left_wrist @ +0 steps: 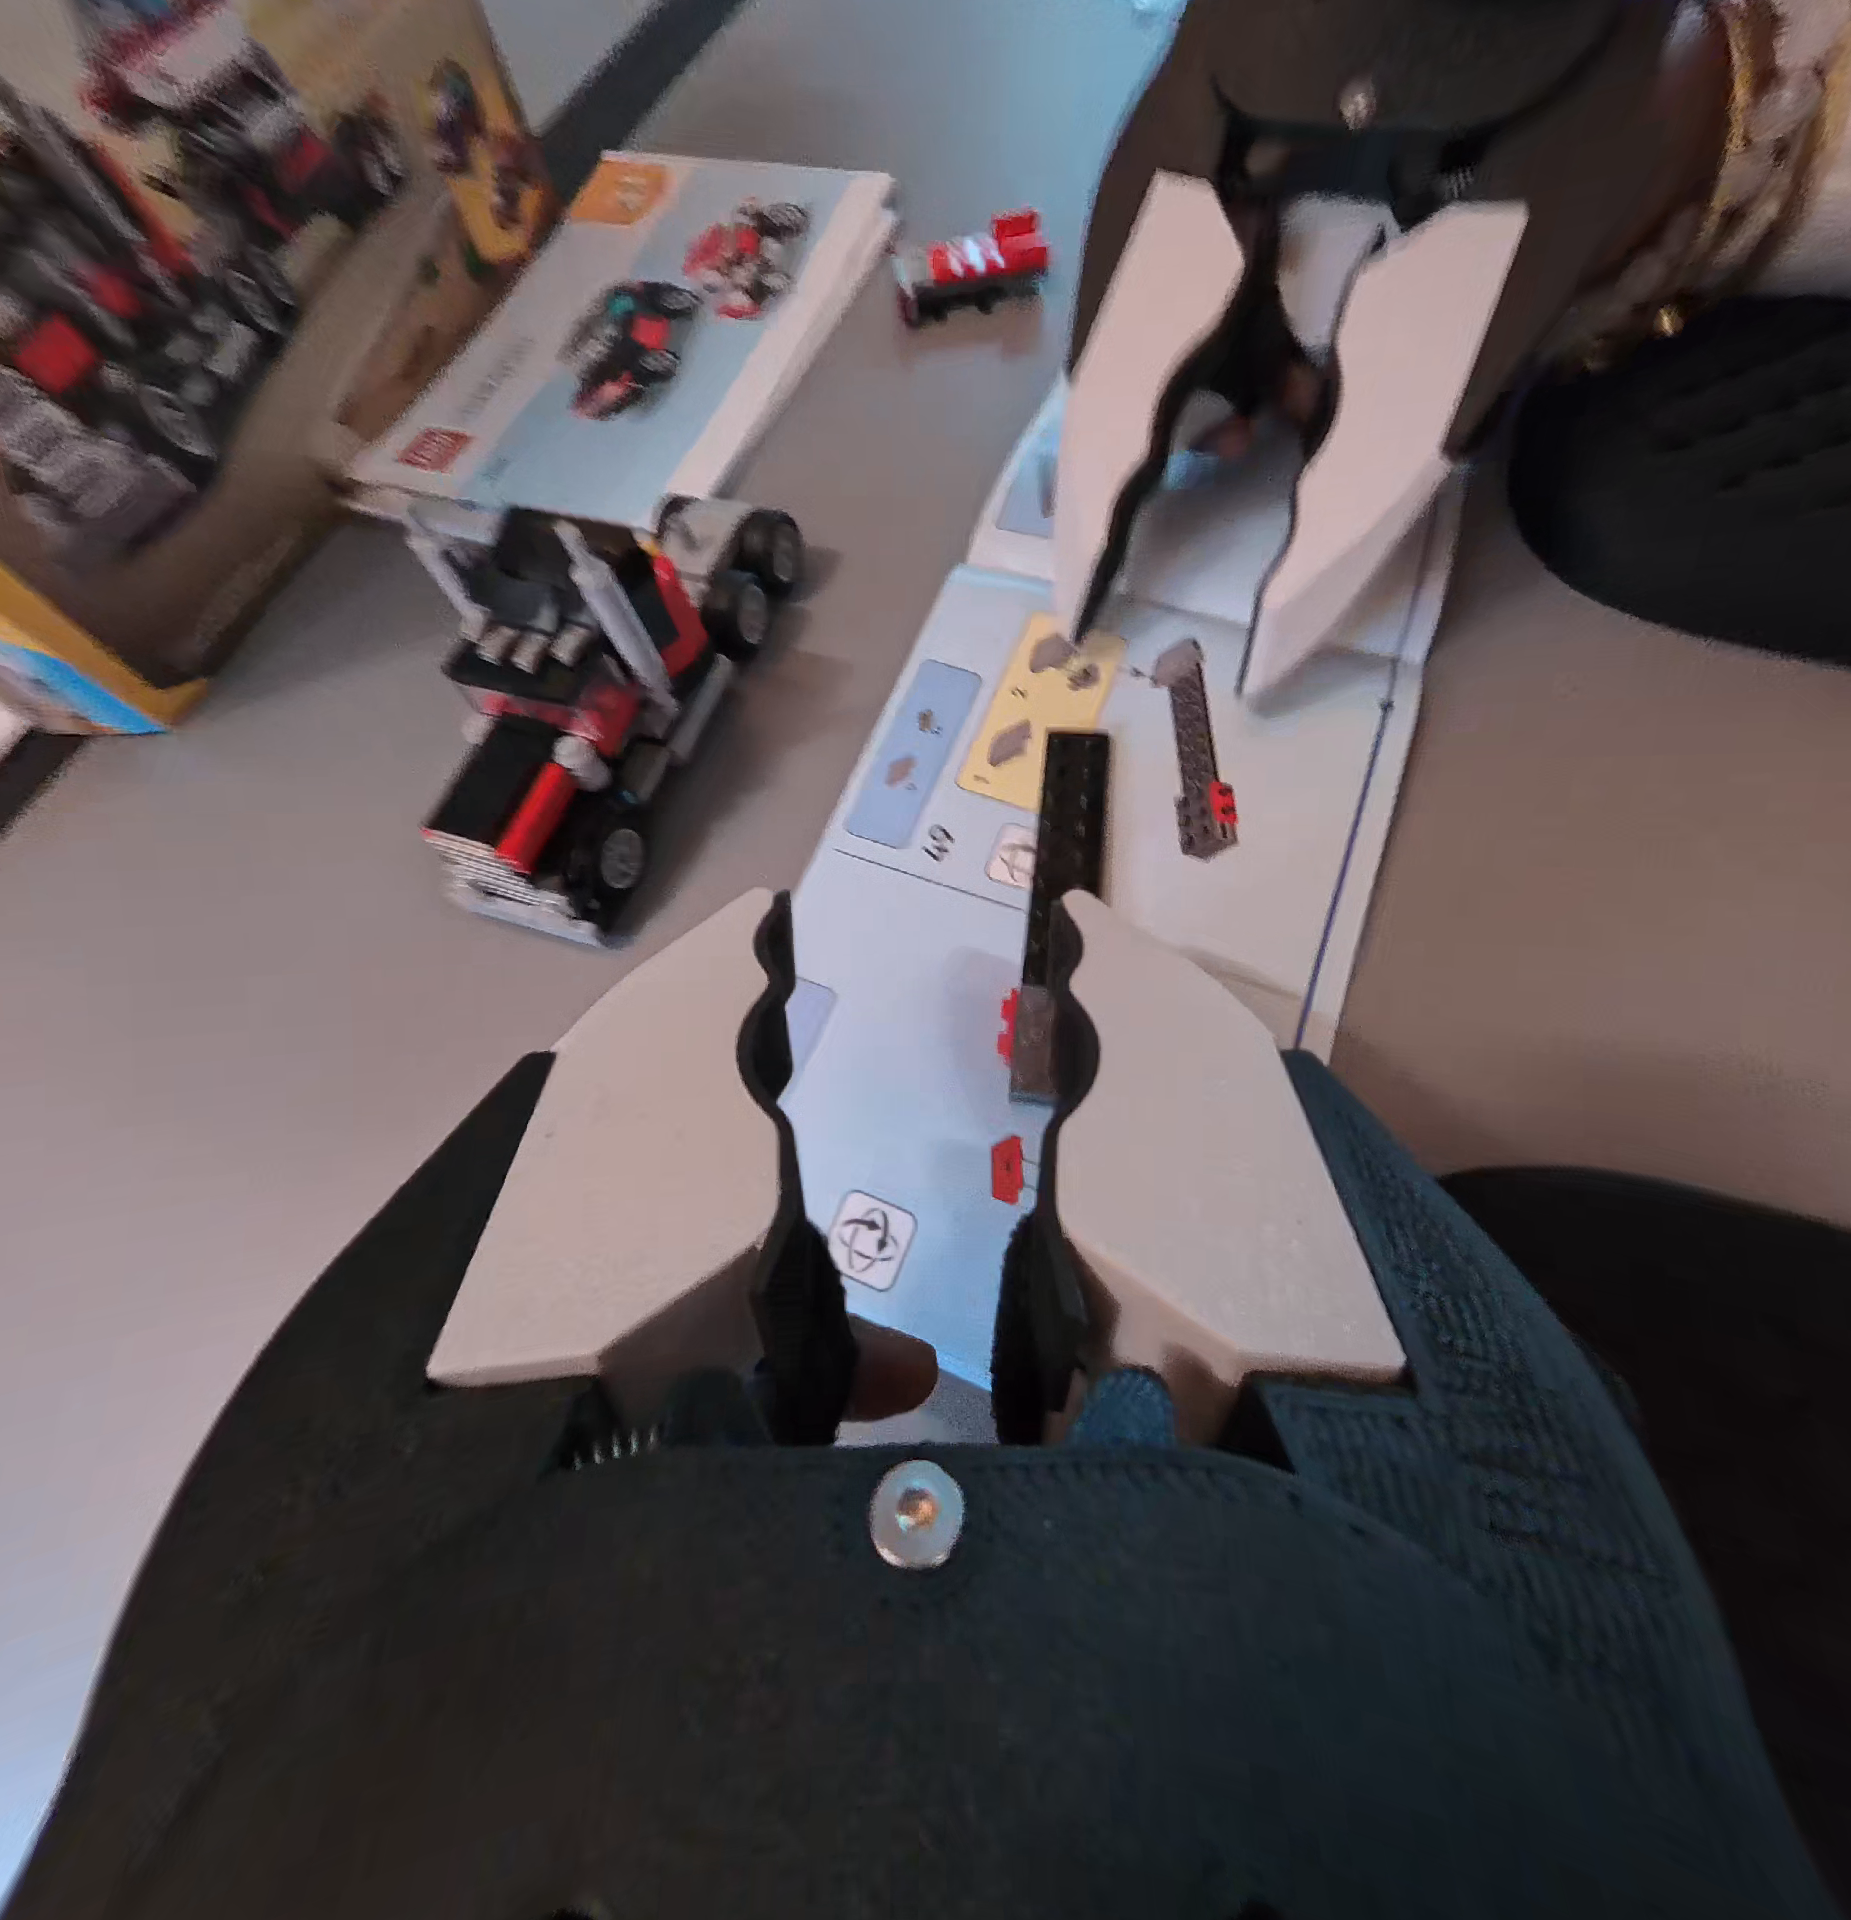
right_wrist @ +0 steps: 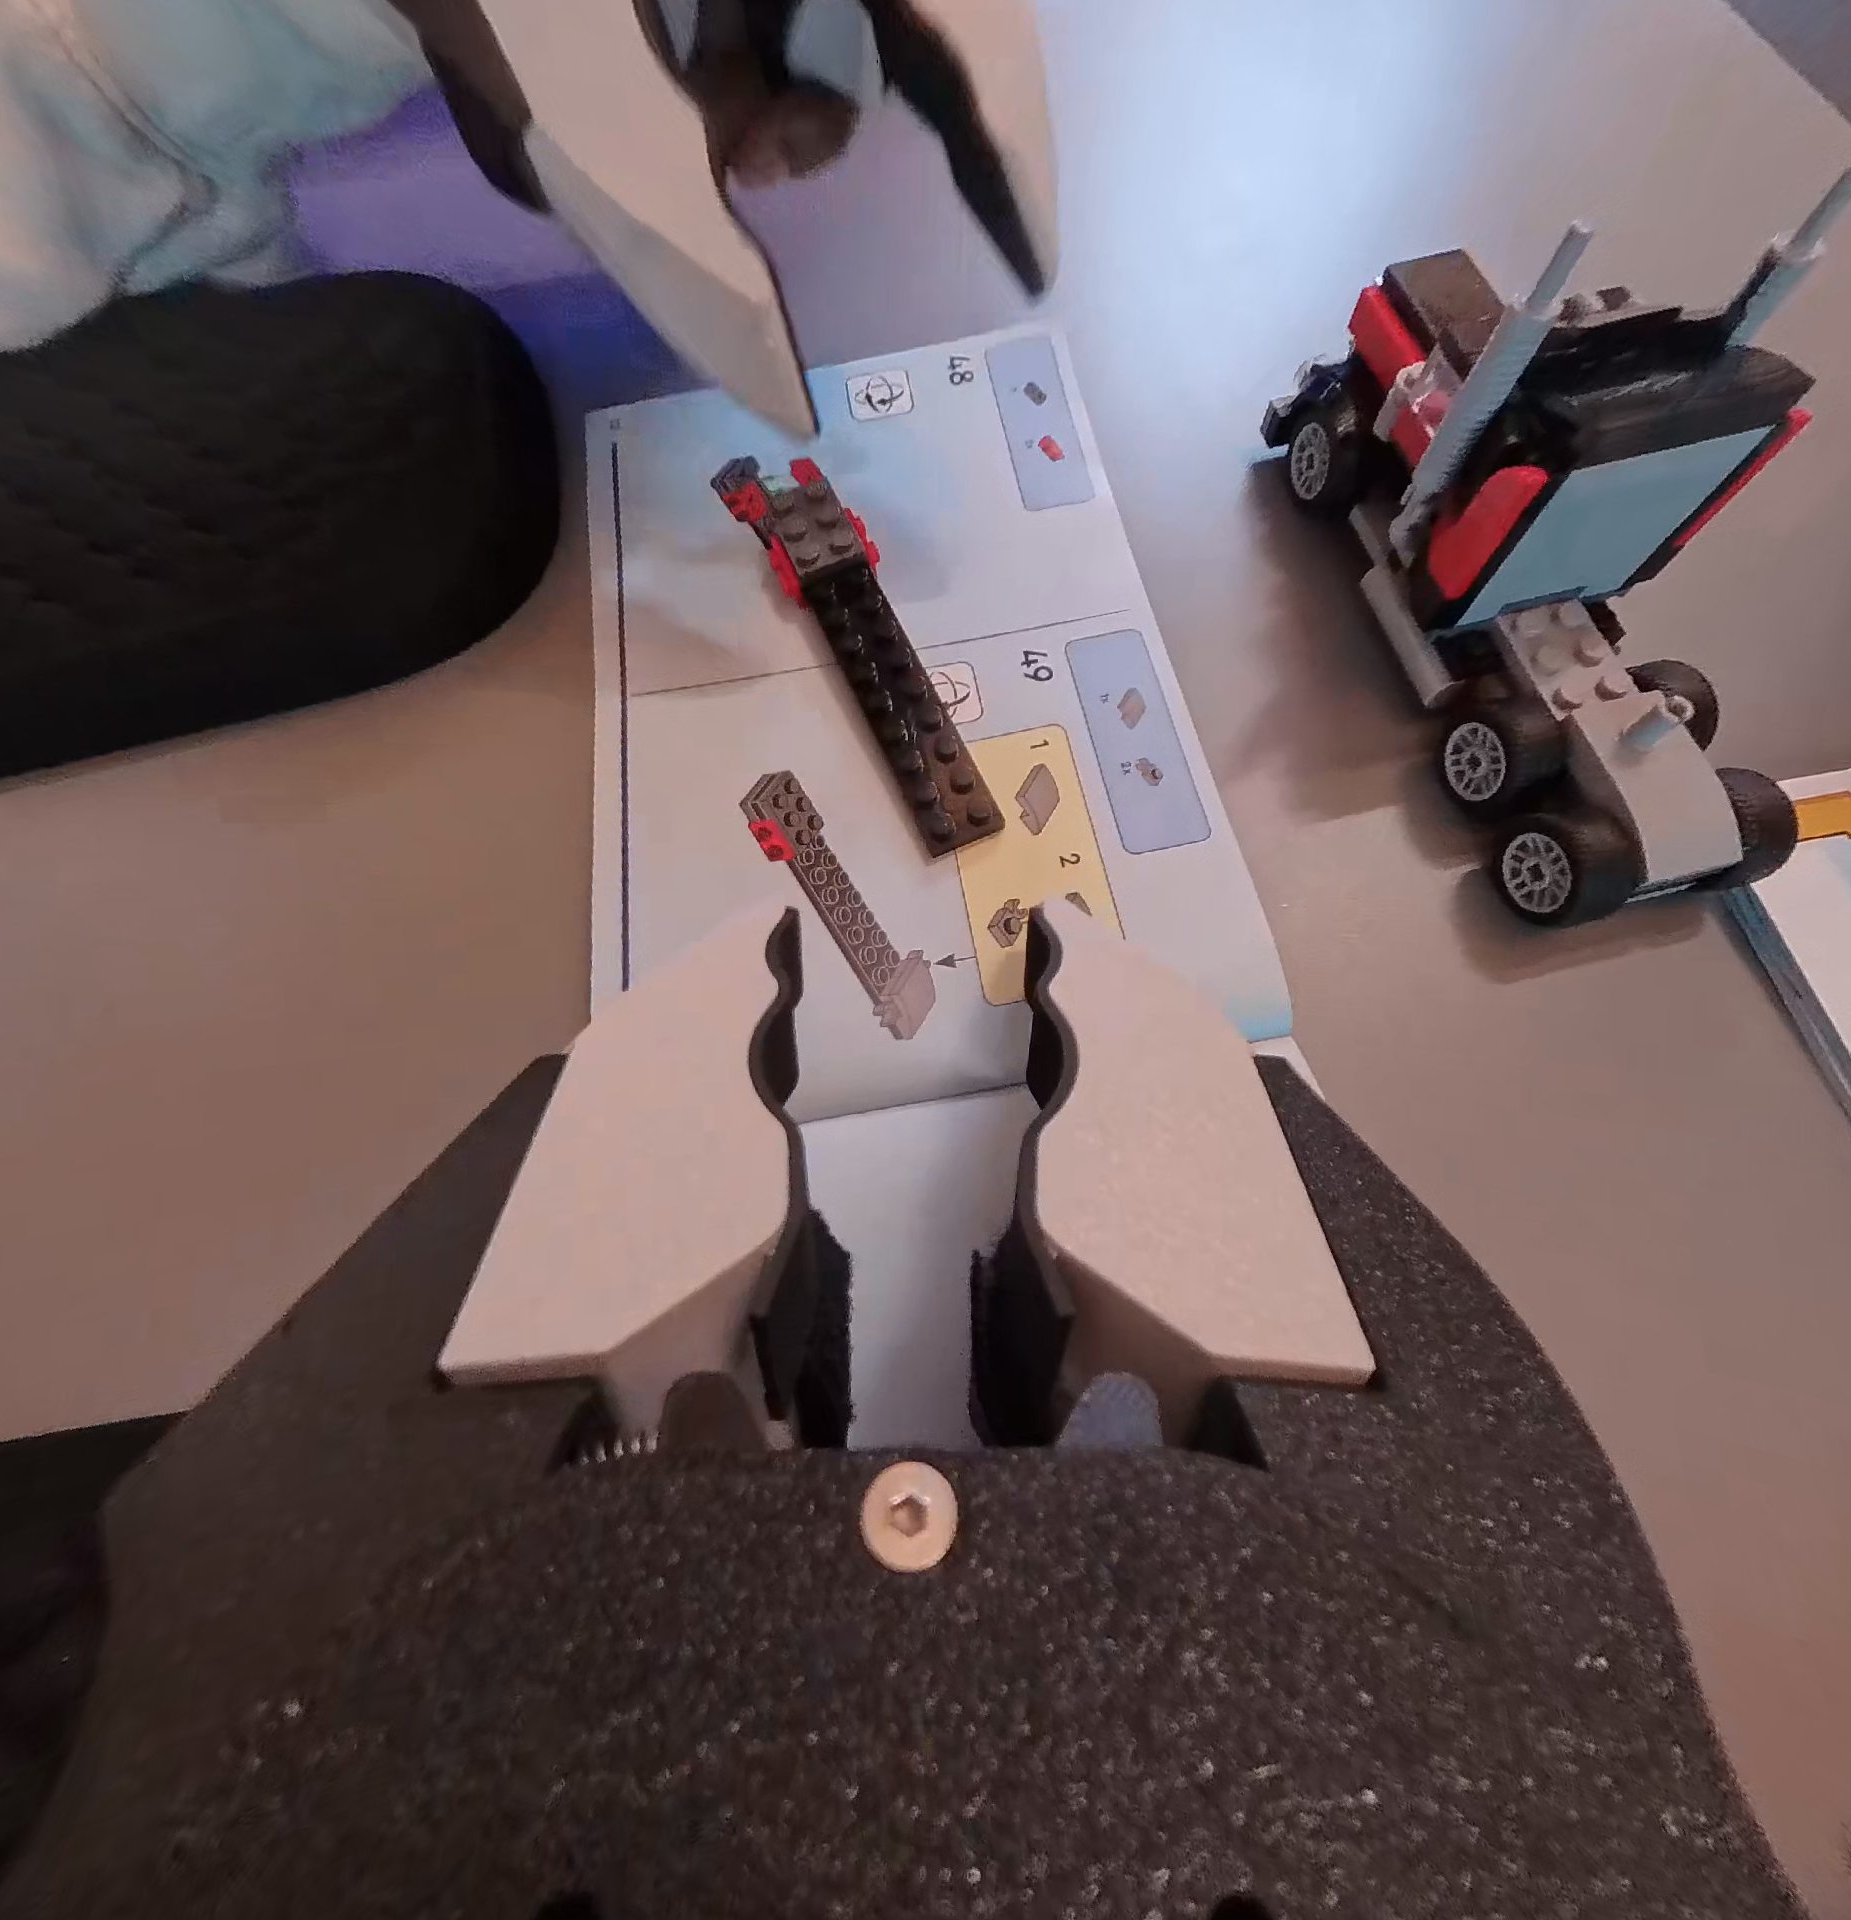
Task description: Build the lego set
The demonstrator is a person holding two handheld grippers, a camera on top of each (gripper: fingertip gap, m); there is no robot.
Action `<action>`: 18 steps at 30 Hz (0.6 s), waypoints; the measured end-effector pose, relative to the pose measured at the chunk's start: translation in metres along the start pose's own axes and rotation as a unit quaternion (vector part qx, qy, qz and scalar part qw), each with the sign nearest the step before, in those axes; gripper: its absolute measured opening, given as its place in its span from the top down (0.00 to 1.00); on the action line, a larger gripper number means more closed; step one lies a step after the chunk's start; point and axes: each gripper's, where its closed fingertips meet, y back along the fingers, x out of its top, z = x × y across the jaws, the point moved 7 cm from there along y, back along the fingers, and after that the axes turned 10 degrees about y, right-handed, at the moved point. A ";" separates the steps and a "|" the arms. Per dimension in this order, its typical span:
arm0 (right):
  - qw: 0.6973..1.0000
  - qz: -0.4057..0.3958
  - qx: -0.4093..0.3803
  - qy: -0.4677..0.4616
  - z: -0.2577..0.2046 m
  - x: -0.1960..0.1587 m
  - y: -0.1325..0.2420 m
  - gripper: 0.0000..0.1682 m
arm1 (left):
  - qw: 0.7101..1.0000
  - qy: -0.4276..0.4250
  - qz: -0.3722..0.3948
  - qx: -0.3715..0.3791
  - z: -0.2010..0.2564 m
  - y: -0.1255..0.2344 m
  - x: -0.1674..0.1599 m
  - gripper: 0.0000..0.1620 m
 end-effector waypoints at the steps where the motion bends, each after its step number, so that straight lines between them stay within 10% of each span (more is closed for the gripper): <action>1: 1.000 -0.004 0.000 0.001 0.000 0.000 -0.001 0.75 | 1.000 0.006 0.015 0.017 0.000 0.005 0.006 0.71; 12: 0.998 -0.022 -0.055 0.038 -0.003 0.000 -0.003 0.59 | 0.978 0.098 0.177 0.043 -0.020 0.012 0.014 0.69; 14: 0.993 0.008 -0.105 0.049 0.003 0.004 0.003 0.42 | 0.971 0.106 0.200 0.074 -0.023 0.014 0.018 0.59; 18: 0.962 0.048 -0.269 0.009 0.025 0.016 0.037 0.15 | 0.944 0.157 0.232 0.174 -0.028 0.024 0.032 0.11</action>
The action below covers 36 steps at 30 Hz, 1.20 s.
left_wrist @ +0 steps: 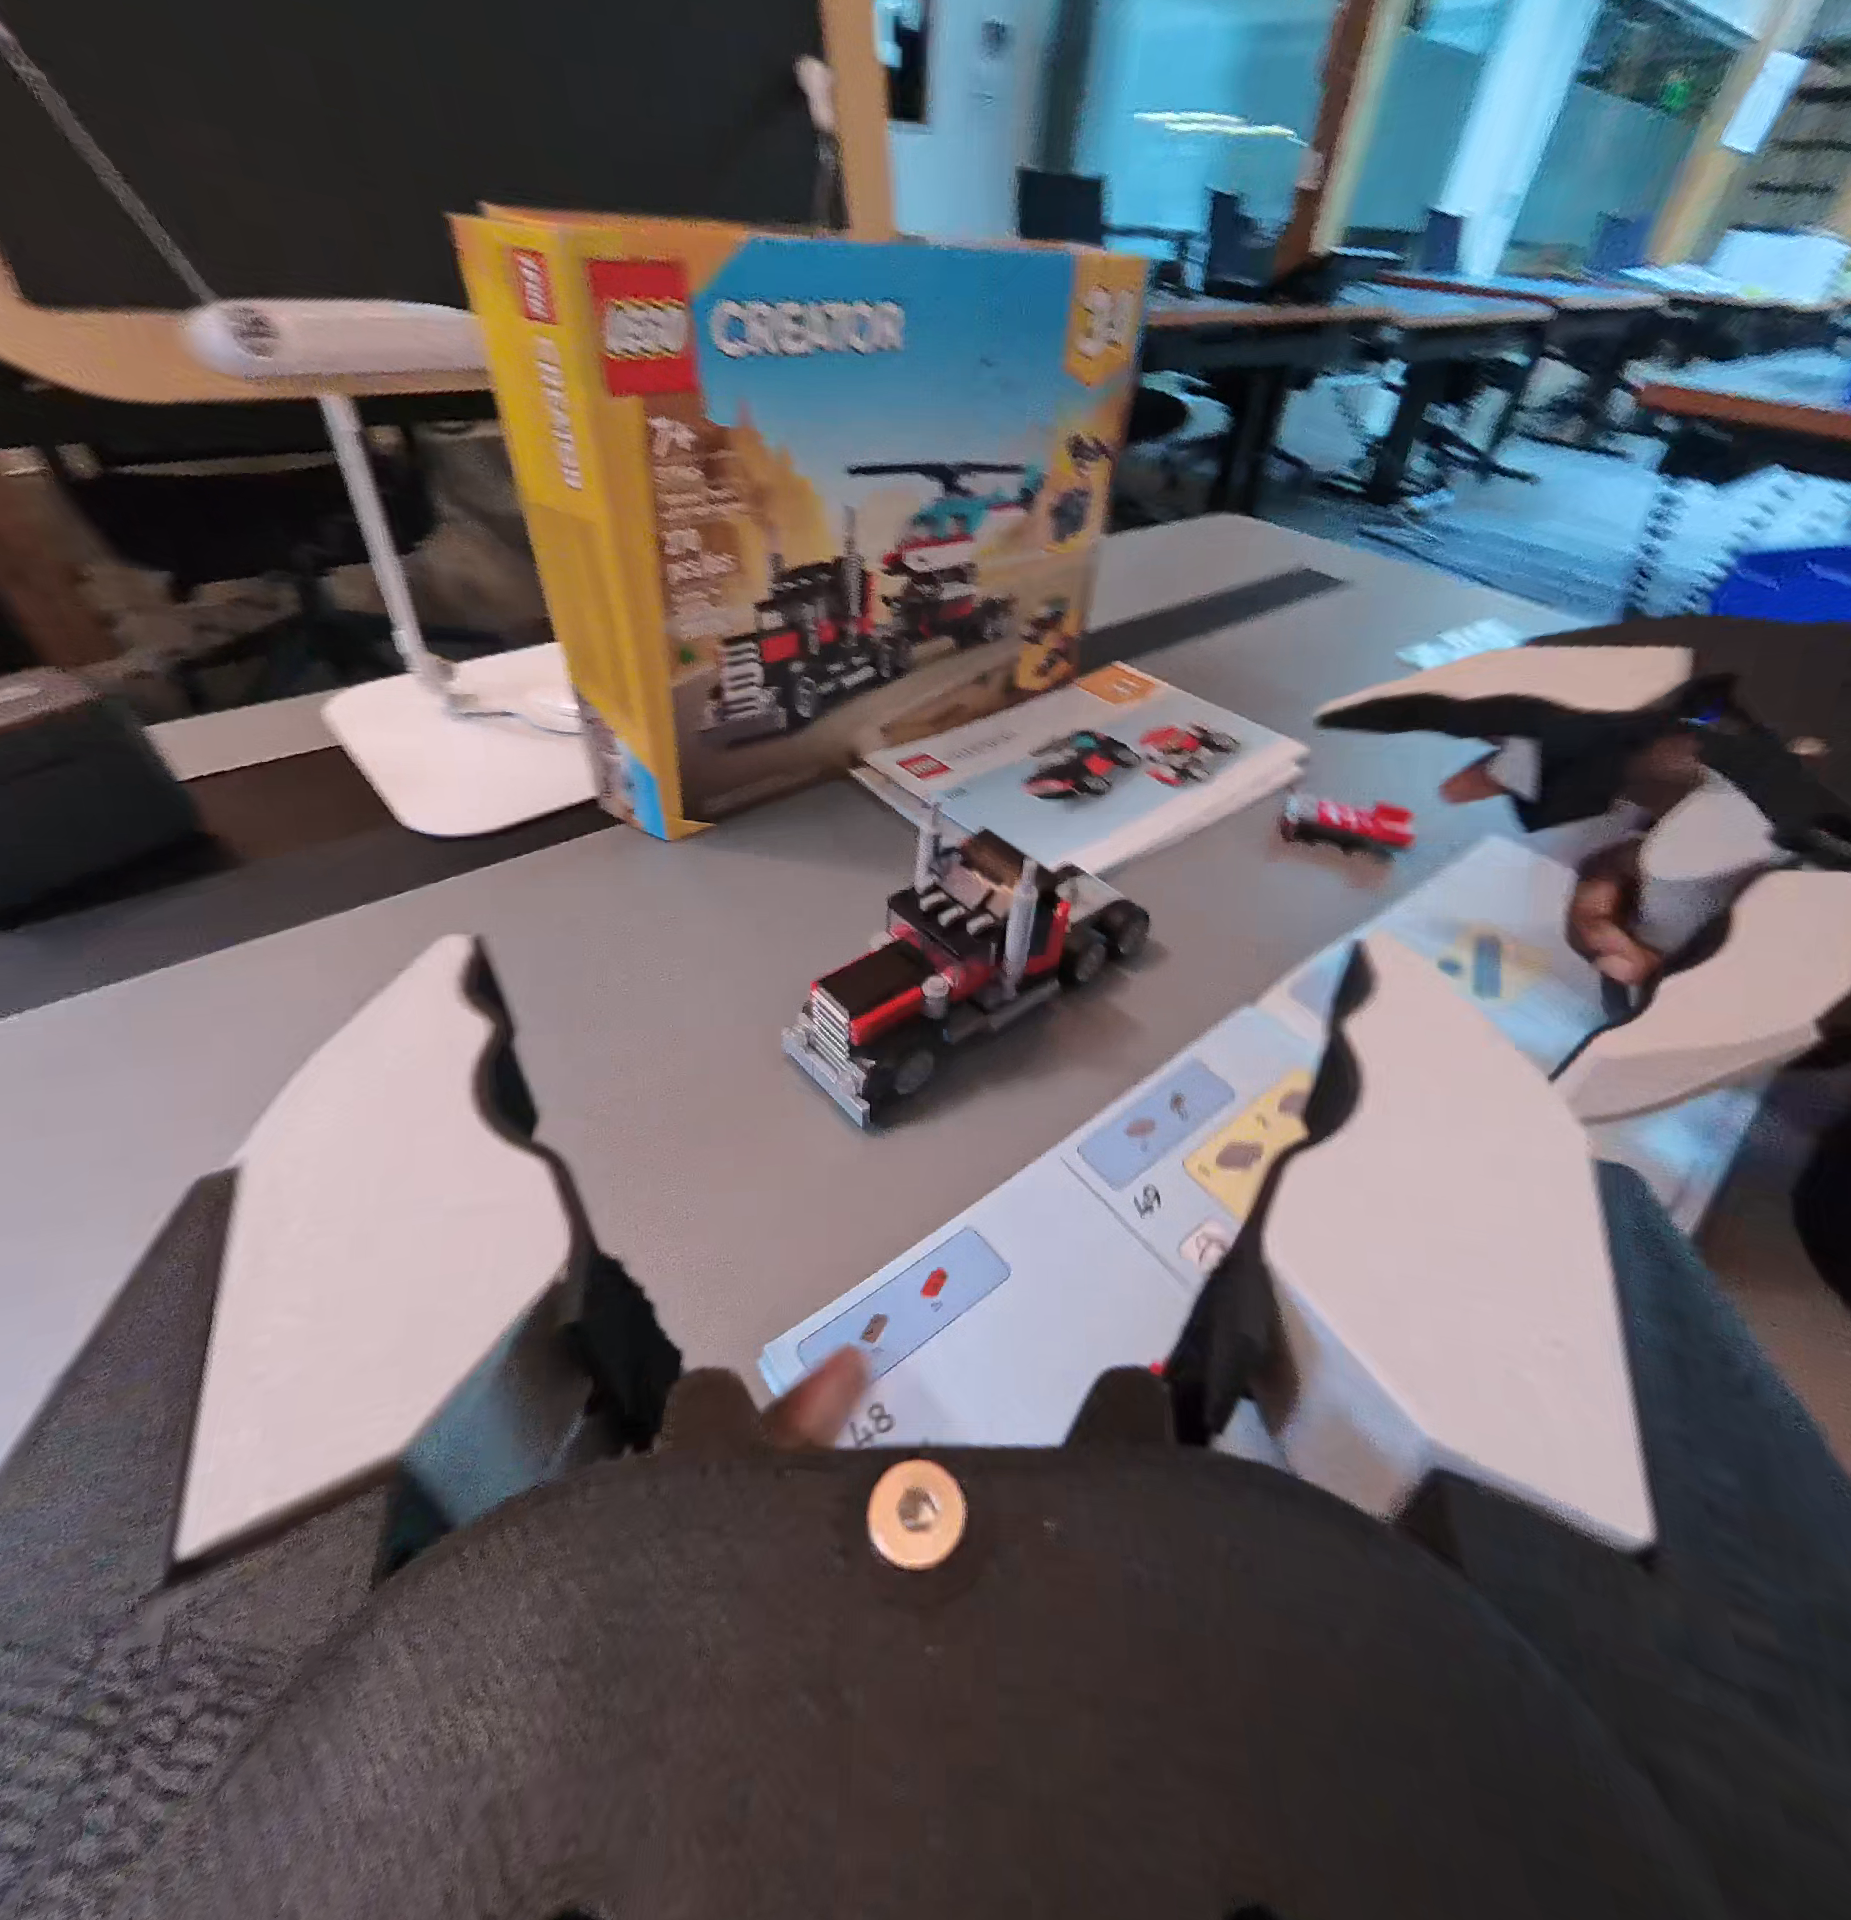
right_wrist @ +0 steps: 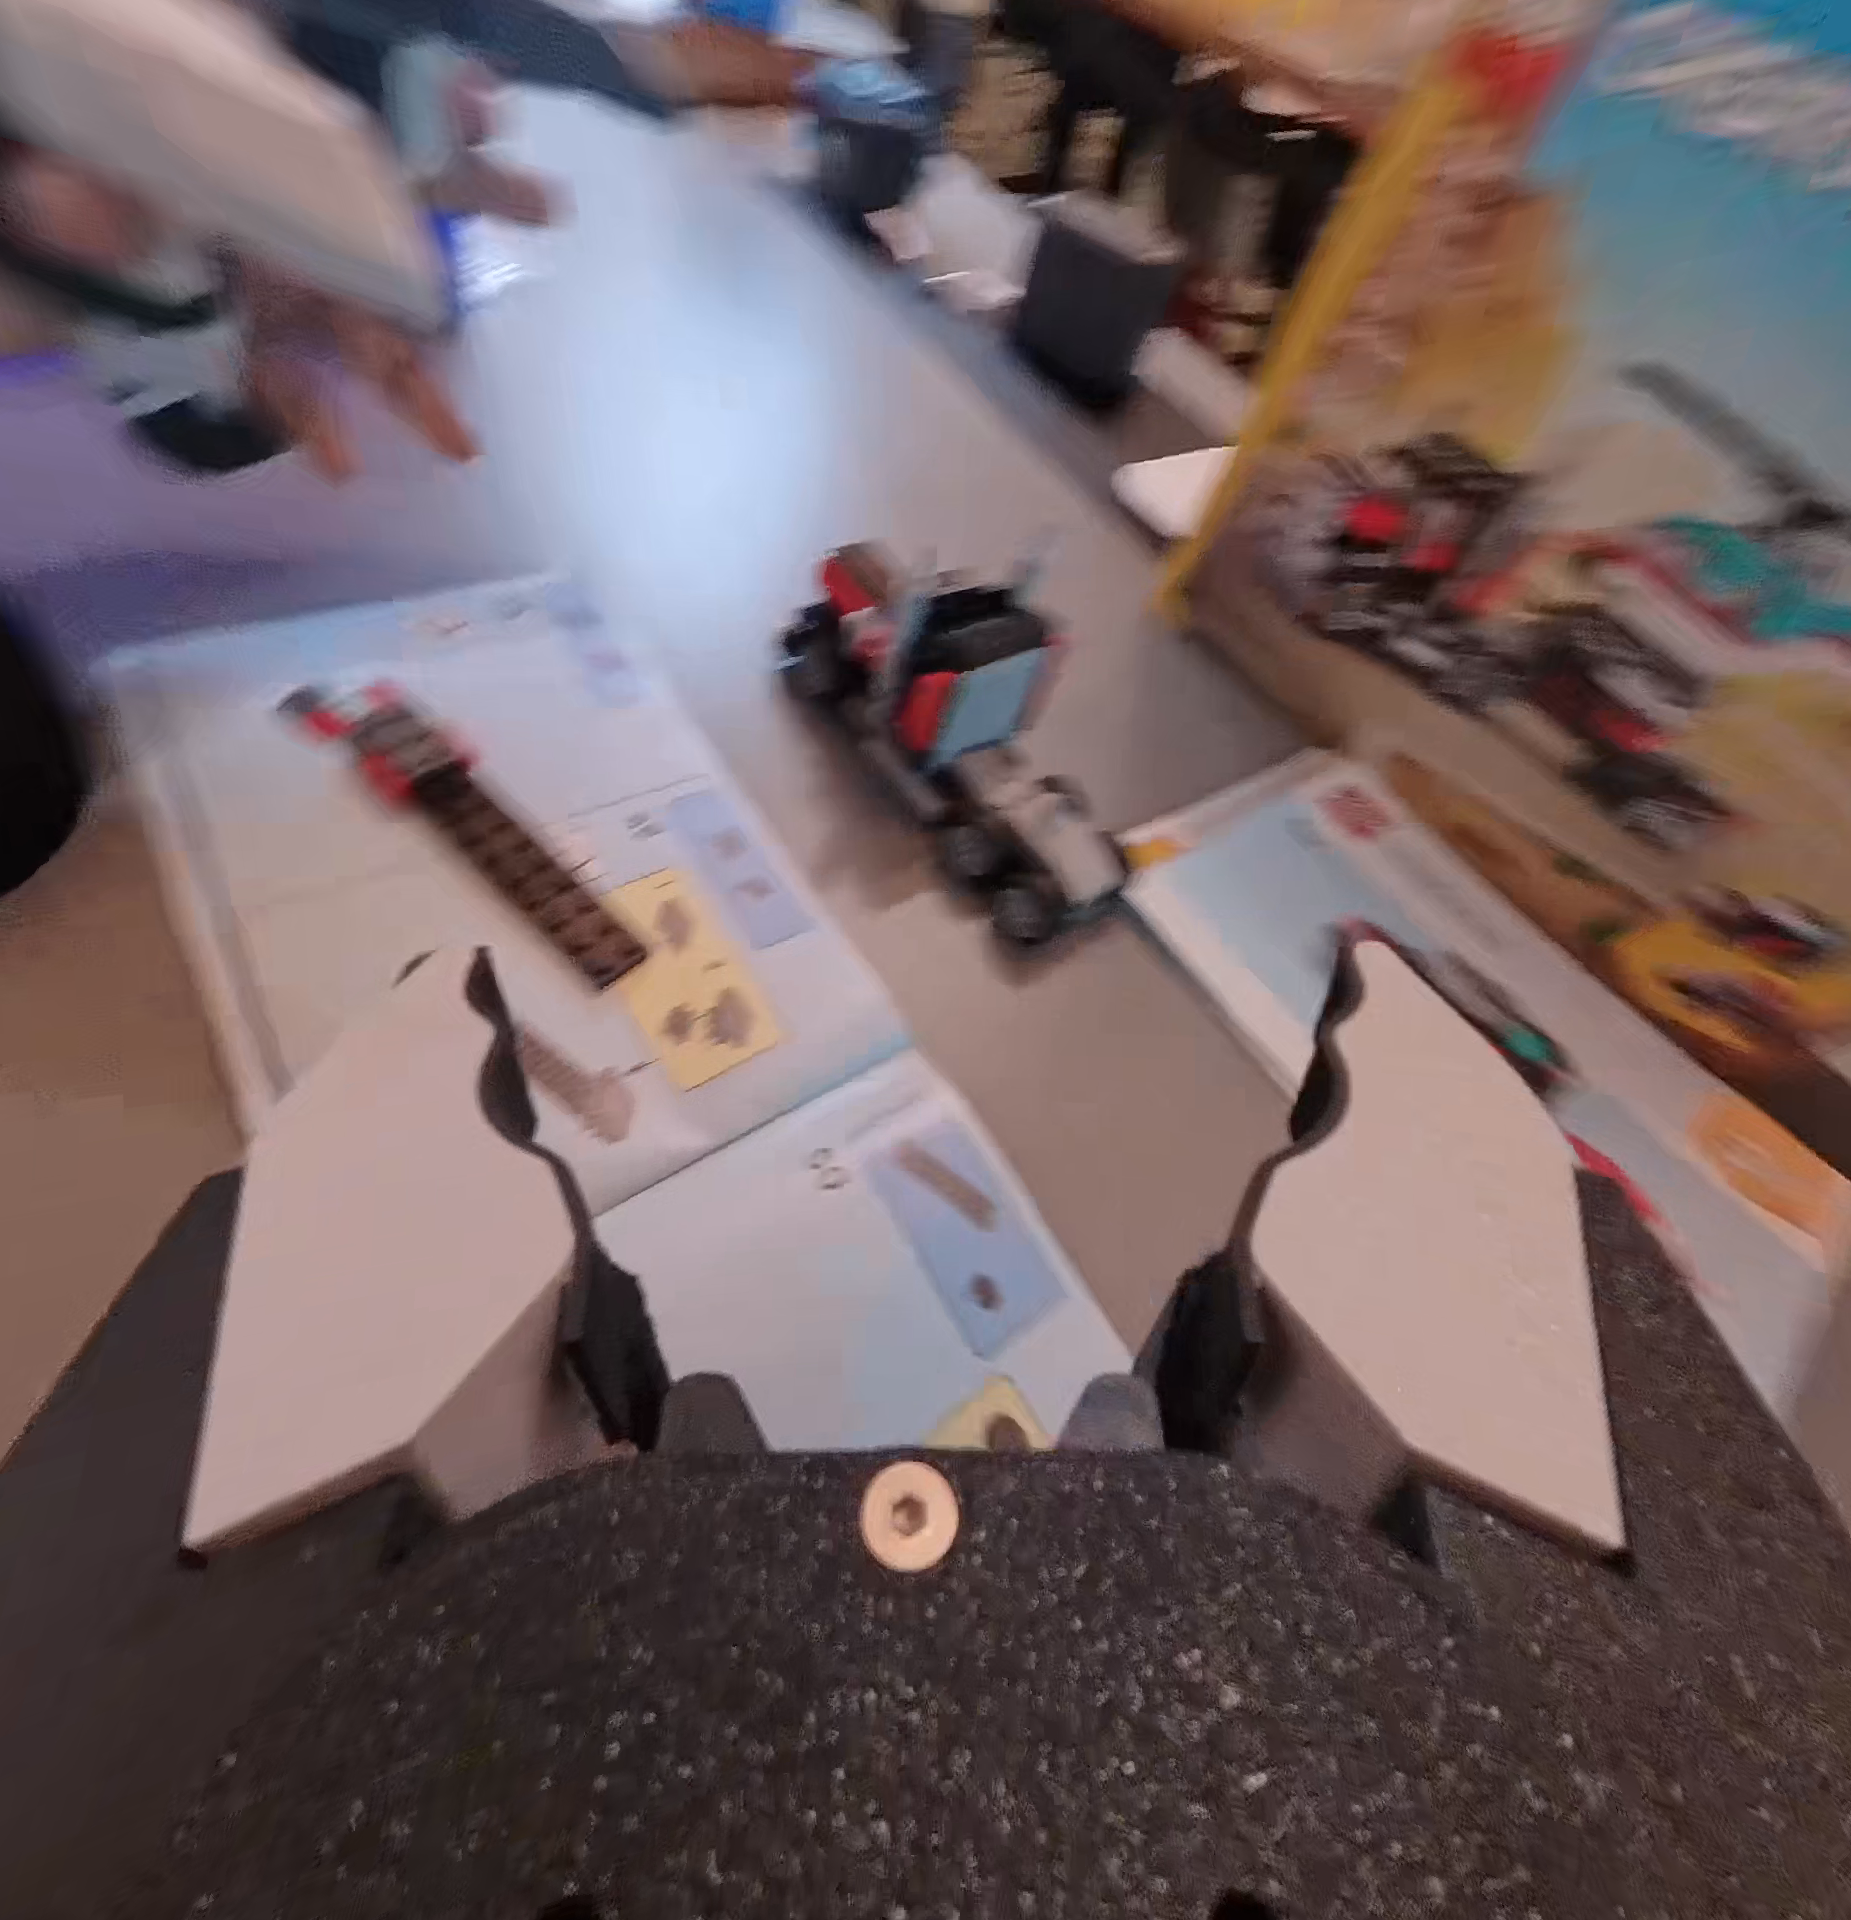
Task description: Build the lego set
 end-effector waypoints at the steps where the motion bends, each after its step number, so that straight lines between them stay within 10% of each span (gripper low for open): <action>1: 0.999 -0.004 -0.041 -0.023 0.009 0.005 0.009 0.12 | 1.000 0.011 0.005 0.022 0.004 0.001 0.004 0.10; 11: 0.943 -0.092 -0.296 -0.122 0.020 0.018 0.072 0.12 | 0.982 -0.009 -0.032 0.184 0.055 -0.008 -0.005 0.10; 36: 0.941 -0.117 -0.302 -0.103 -0.006 -0.002 0.052 0.12 | 0.973 -0.061 -0.020 0.220 0.055 -0.010 -0.026 0.11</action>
